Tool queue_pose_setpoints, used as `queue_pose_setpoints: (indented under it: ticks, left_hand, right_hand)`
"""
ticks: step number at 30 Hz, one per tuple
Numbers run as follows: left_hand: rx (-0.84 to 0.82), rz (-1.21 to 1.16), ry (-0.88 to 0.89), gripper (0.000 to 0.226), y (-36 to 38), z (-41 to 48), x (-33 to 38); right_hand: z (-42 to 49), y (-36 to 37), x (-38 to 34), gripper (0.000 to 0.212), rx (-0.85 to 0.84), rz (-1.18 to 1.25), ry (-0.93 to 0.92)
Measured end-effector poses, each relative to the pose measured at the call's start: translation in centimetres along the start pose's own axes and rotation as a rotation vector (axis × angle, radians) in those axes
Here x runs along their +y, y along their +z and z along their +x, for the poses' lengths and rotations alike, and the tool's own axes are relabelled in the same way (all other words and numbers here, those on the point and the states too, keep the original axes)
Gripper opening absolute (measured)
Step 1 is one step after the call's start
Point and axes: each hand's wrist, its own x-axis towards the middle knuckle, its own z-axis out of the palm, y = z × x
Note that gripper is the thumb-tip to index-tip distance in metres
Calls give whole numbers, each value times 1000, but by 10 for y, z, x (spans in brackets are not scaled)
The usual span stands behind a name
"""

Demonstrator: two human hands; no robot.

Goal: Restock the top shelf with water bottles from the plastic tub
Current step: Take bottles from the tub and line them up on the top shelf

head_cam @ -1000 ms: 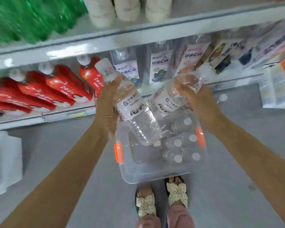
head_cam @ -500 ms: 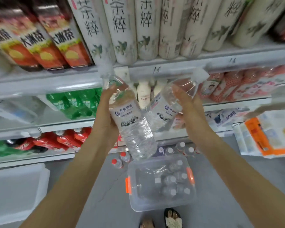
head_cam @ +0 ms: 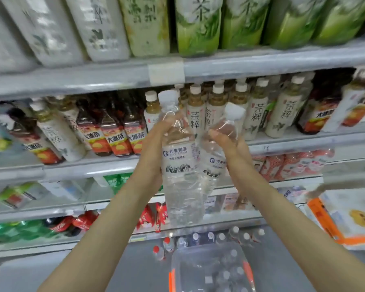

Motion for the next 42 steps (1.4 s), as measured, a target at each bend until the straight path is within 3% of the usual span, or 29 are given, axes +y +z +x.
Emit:
queue_pose_setpoints:
  ticks: [3, 6, 9, 13, 16, 19, 25, 30, 34, 36, 39, 42]
  left_hand:
    - [-48, 144, 160, 31, 15, -5, 35]
    - [-58, 188, 245, 22, 25, -14, 73]
    - [-74, 199, 262, 39, 32, -25, 107]
    - [-24, 185, 298, 43, 42, -40, 149]
    - [13, 172, 349, 61, 47, -49, 173]
    - [27, 144, 385, 41, 53, -58, 195]
    - [51, 201, 442, 46, 73, -66, 227]
    - [98, 166, 526, 49, 110, -62, 233]
    - [149, 167, 559, 79, 145, -54, 234]
    - [170, 127, 560, 74, 165, -48, 236]
    - [209, 52, 567, 43, 189, -31, 234]
    - [233, -61, 572, 28, 211, -24, 232]
  right_hand:
    - [-5, 9, -35, 28, -62, -72, -84]
    - [-16, 21, -73, 55, -78, -131, -215]
    - [-24, 27, -104, 49, -78, -126, -297]
    - [-35, 39, -141, 50, -80, -133, -389]
    - [-43, 47, -172, 33, -79, -152, -449]
    - [-49, 49, -201, 13, -69, -134, -500]
    - [-56, 44, -242, 38, -53, -32, -550]
    - [-52, 21, -269, 20, -68, -38, -618]
    - [-39, -5, -291, 26, -60, -4, -646]
    - [-30, -21, -301, 33, -39, 4, -658]
    - [-17, -48, -316, 33, -38, 36, -672]
    - [-3, -72, -330, 35, -33, 59, -686]
